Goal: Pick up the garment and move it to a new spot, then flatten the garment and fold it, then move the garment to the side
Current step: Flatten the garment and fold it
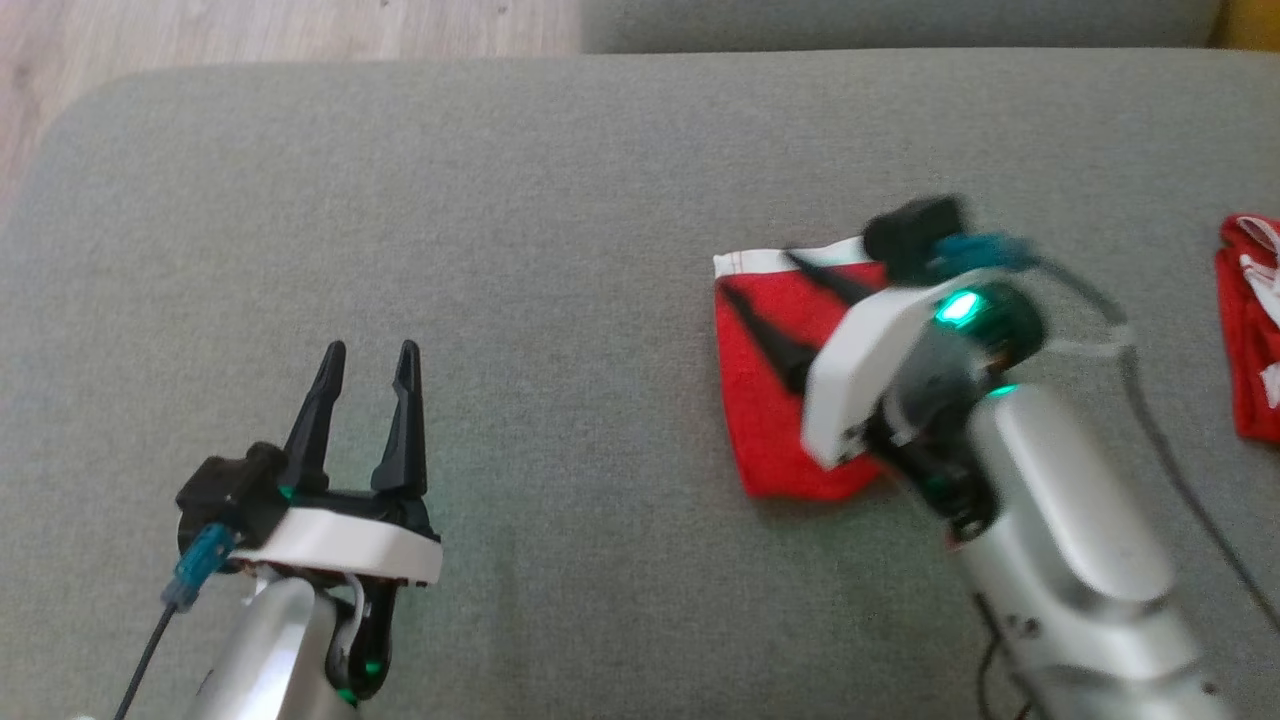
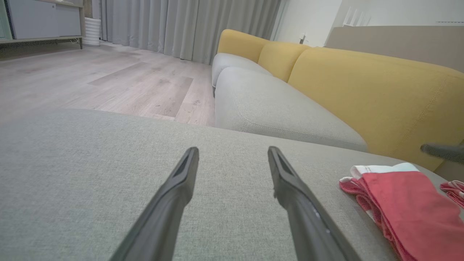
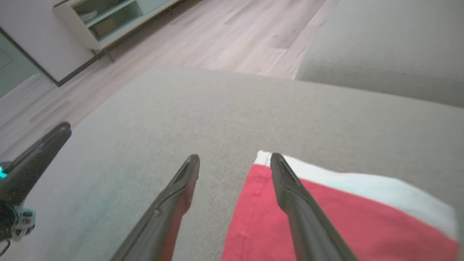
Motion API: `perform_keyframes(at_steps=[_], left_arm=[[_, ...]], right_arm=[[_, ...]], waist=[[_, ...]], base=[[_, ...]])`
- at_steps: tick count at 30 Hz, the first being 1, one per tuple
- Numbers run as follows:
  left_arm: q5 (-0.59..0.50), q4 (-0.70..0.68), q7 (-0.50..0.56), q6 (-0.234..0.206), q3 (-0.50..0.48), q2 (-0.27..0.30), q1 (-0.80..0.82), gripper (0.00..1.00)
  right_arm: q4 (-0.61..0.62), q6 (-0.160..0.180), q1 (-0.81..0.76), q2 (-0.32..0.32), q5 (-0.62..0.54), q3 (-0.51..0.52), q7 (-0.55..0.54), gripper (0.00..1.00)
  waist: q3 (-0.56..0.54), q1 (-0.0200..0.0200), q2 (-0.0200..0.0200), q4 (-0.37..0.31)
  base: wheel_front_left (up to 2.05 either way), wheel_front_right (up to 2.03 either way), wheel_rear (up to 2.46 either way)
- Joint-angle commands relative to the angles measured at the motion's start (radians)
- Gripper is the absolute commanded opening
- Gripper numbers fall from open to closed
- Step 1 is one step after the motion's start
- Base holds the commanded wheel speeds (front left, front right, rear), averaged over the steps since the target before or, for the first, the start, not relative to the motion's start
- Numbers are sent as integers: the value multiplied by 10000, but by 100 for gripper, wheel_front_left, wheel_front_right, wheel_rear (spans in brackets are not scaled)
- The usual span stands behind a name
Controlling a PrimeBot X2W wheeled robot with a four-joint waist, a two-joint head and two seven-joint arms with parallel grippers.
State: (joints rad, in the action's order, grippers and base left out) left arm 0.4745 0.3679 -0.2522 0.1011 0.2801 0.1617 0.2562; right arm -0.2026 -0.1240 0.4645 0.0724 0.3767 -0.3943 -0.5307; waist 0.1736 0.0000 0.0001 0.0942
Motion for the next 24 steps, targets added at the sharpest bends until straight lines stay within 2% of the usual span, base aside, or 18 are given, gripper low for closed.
perform_keyframes(at_steps=[1, 5, 10, 15, 20, 24], left_arm=[[76, -267, -88, -44, -418, 231, 81, 100], [77, -295, -89, -95, -449, 284, -17, 100], [86, -369, -90, -123, -440, 337, -42, 100], [105, -435, -90, -137, -429, 378, -74, 100], [55, -468, -92, -169, -483, 414, -221, 100], [-65, -567, -93, -265, -718, 411, -536, 100]], right_arm=[[614, -67, 147, -50, -138, 180, 164, 100], [1324, -67, -381, 665, -859, 1376, 510, 100], [1397, -67, -1307, 1351, -1977, 2382, 974, 100], [954, -67, -1939, 1028, -2324, 2808, 1673, 100], [901, -67, -2359, 351, -2422, 3298, 3297, 100], [971, -67, -2809, 59, -2265, 3443, 4493, 100]], waist=[[-86, 0, -1, -80], [-222, 0, -1, -213], [-247, 0, -1, -321], [-241, 0, -1, -424], [-473, 0, -1, -540], [-819, 0, -1, -745]], base=[[0, 0, 0], [0, 0, 0], [0, 0, 0], [0, 0, 0], [0, 0, 0], [0, 0, 0]])
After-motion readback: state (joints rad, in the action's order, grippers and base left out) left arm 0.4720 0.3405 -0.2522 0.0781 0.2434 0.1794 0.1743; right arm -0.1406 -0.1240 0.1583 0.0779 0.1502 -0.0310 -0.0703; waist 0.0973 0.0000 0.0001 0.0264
